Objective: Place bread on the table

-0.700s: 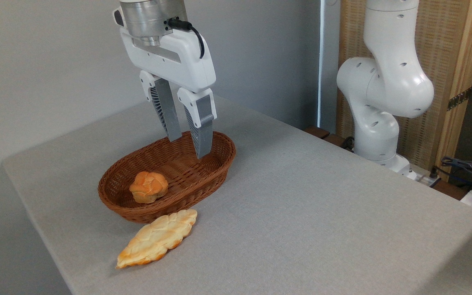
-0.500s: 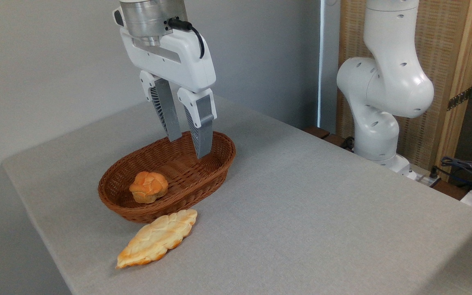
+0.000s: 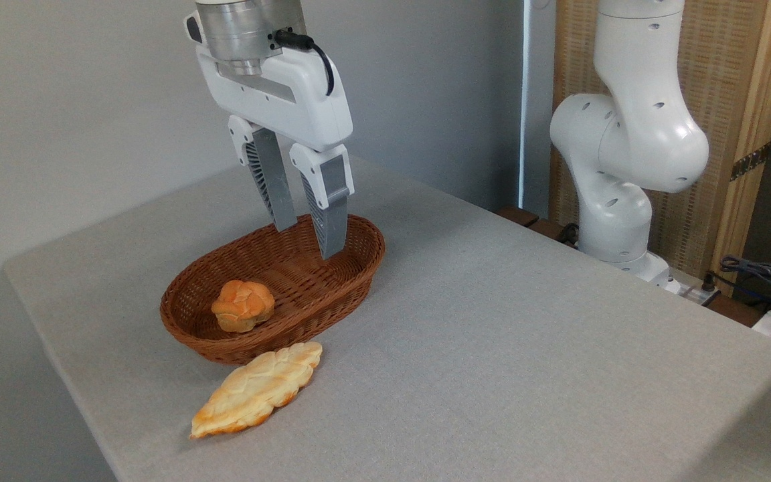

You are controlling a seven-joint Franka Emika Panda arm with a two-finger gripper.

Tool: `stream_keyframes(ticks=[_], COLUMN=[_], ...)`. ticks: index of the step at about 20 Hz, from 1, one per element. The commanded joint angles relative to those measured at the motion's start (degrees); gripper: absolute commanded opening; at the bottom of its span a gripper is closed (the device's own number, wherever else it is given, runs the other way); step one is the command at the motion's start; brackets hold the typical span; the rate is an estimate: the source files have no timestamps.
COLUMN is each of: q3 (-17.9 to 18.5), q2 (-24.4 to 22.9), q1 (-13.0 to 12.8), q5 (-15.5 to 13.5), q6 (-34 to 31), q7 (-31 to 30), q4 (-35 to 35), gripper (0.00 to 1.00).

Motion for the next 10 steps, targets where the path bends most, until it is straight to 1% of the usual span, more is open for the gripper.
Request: stream_keyframes(ticks=[1,10], q3=[0.6,0.6], q2=[0.4,0.3], q1=[-0.2,-0.3], q5=[-0.7,-0.7], q6=[-0.8,-0.8], q7=[0.9,0.8], q4=[1.2,1.2], gripper=[1.00,1.00])
